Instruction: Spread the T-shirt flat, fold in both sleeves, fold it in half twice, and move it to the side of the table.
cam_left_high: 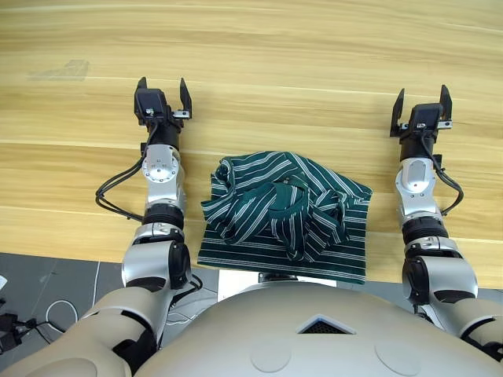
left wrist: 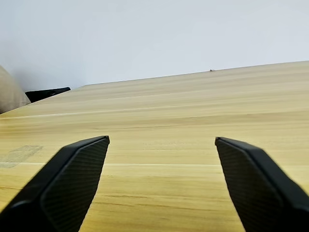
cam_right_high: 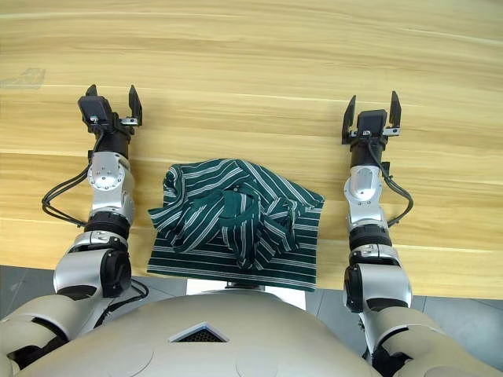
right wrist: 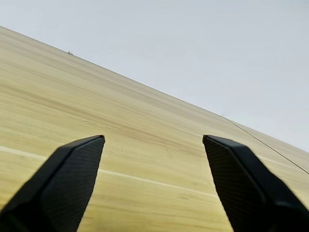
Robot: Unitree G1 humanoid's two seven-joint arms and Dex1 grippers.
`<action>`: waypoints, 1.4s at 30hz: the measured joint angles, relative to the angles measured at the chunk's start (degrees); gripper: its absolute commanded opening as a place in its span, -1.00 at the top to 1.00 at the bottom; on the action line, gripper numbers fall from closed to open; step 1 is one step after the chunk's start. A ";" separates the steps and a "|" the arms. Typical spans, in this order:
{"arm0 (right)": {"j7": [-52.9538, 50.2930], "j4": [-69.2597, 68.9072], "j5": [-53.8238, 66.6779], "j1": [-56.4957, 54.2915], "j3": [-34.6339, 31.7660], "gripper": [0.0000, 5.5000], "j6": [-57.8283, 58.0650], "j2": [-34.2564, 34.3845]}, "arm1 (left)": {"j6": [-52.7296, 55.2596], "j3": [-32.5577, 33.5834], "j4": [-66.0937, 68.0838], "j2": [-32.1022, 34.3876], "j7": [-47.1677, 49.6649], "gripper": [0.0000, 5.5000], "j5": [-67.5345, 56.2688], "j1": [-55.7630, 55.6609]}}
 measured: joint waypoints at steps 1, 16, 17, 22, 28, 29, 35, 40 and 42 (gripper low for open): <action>0.00 0.00 0.00 0.00 0.00 -0.37 0.00 0.00 | 0.00 -0.01 0.01 0.00 0.00 -0.48 0.01 0.00; 8.25 -33.81 1.41 17.63 5.32 -0.37 1.21 2.68 | 3.11 0.37 -25.55 -3.11 -19.57 -0.48 -19.24 8.90; 10.23 -39.53 1.99 20.67 6.30 -0.37 2.91 2.53 | 4.70 -0.93 -30.99 -3.17 -21.97 -0.48 -20.88 12.27; 19.50 -61.52 2.92 33.20 10.35 -0.37 11.79 -0.97 | 12.42 -6.73 -53.34 -1.17 -30.64 -0.48 -26.69 28.20; 29.44 -75.40 3.43 43.99 16.71 -0.37 18.77 -5.66 | 12.98 -14.20 -65.67 6.16 -43.32 -0.48 -25.42 44.68; 30.35 -75.90 3.34 44.78 17.77 -0.37 19.53 -5.93 | 12.24 -14.99 -66.10 7.81 -45.64 -0.48 -24.28 46.60; 33.22 -74.43 0.99 45.97 23.08 -0.37 21.32 -6.53 | 8.31 -17.72 -64.86 13.57 -53.14 -0.48 -20.05 53.18; 37.72 -74.79 0.60 47.79 23.60 -0.37 20.41 -12.18 | 7.36 -18.97 -65.35 15.38 -54.33 -0.48 -18.31 55.40; 39.32 -74.76 0.41 48.31 23.73 -0.37 19.41 -14.34 | 7.26 -19.70 -66.13 15.84 -54.36 -0.48 -17.92 56.09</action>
